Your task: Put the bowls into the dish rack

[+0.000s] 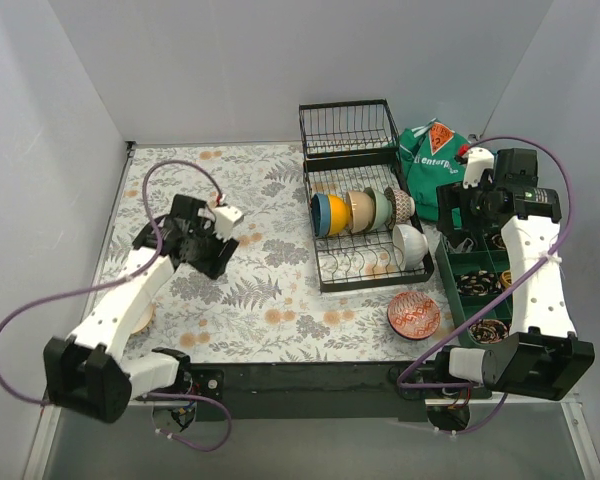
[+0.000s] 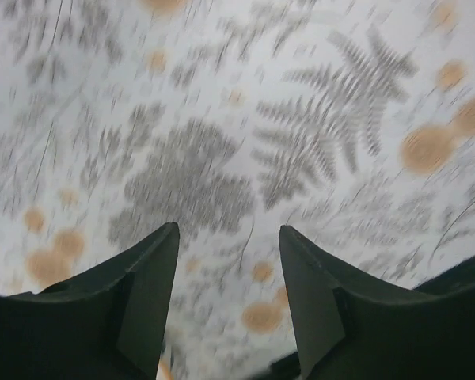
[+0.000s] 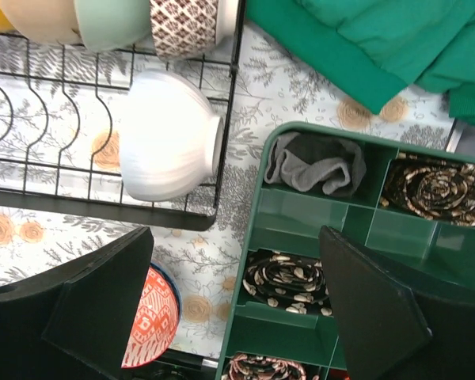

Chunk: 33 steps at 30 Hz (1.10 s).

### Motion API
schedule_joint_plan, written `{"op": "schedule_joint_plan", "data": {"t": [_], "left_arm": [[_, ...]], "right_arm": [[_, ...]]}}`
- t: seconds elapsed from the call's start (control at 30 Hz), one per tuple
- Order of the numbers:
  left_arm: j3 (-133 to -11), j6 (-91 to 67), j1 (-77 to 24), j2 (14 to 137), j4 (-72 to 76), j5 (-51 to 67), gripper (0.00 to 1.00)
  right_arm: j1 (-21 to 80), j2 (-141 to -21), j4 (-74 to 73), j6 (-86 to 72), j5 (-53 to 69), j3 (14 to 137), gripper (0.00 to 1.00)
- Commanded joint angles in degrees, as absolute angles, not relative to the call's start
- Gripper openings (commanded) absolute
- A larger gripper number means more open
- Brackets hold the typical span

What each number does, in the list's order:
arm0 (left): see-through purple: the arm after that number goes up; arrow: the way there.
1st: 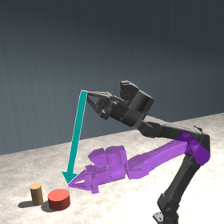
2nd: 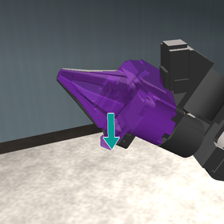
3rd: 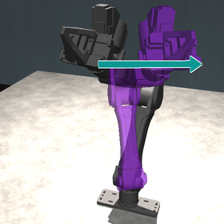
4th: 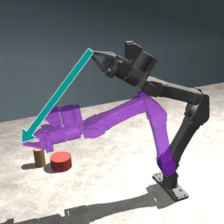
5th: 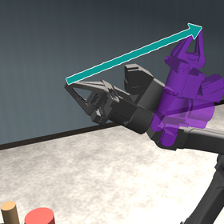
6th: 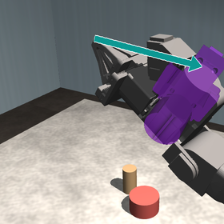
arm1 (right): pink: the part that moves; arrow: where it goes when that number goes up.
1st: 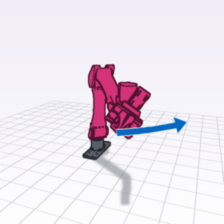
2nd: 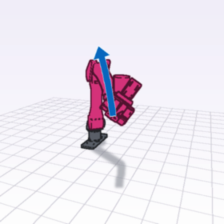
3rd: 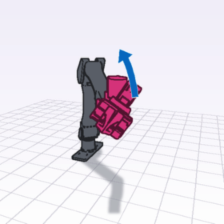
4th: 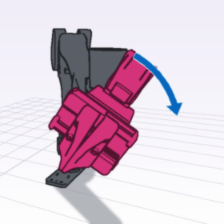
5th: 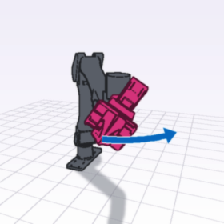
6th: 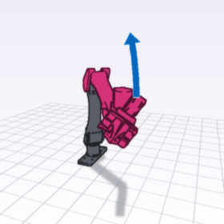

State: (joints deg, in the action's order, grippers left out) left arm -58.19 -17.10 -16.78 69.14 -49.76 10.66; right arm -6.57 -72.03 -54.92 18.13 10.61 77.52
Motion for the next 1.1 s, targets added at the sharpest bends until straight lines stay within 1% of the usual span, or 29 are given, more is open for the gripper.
{"op": "schedule_joint_plan", "data": {"t": [0.0, 0.07, 0.1, 0.2, 0.37, 0.5, 0.7, 0.73, 0.9, 1.07], "left_arm": [[-53.8, -11.76, -14.33, 55.48, -65.62, -13.14, 0.55], [-52.91, -12.83, -11.87, 51.27, -69.24, -15.81, 0.57], [-52.82, -14.4, -11.26, 50.46, -72.56, -17.47, 0.59], [-49.76, -18.44, -9.85, 49.31, -77.85, -20.03, 0.59], [-43.52, -18.19, -6.68, 46.94, -77.87, -19.42, 0.58], [-37.81, -16.44, -5.19, 46.14, -71.74, -21.53, 0.57], [-34.63, -13.55, -0.09, 48.69, -63.65, -20.31, 0.56], [-33.93, -12.93, 2.61, 48.78, -62.68, -20.13, 0.56], [-34.01, -9.5, 5.27, 51.76, -56.44, -18.9, 0.56], [-35.07, -7.56, 6.33, 54.66, -53.36, -17.67, 0.54]], "right_arm": [[-6.06, -73.39, -53.96, 16.88, 14.59, 82.17, 0.94], [-5.98, -73.39, -53.96, 16.09, 15.72, 82.62, 0.95], [-5.98, -73.39, -53.96, 15.82, 16.08, 82.88, 0.95], [-5.98, -73.74, -53.96, 15.12, 17.4, 83.06, 0.95], [-5.98, -74.62, -54.05, 14.68, 18.63, 83.93, 0.95], [-5.98, -75.15, -54.23, 14.59, 19.16, 84.99, 0.95], [-5.98, -74.09, -54.05, 14.41, 19.77, 83.77, 0.95], [-5.98, -73.83, -54.05, 14.33, 19.69, 83.41, 0.95], [-5.98, -71.81, -53.96, 14.06, 19.42, 81.65, 0.95], [-5.98, -70.14, -53.88, 13.97, 19.07, 79.98, 0.95]]}}
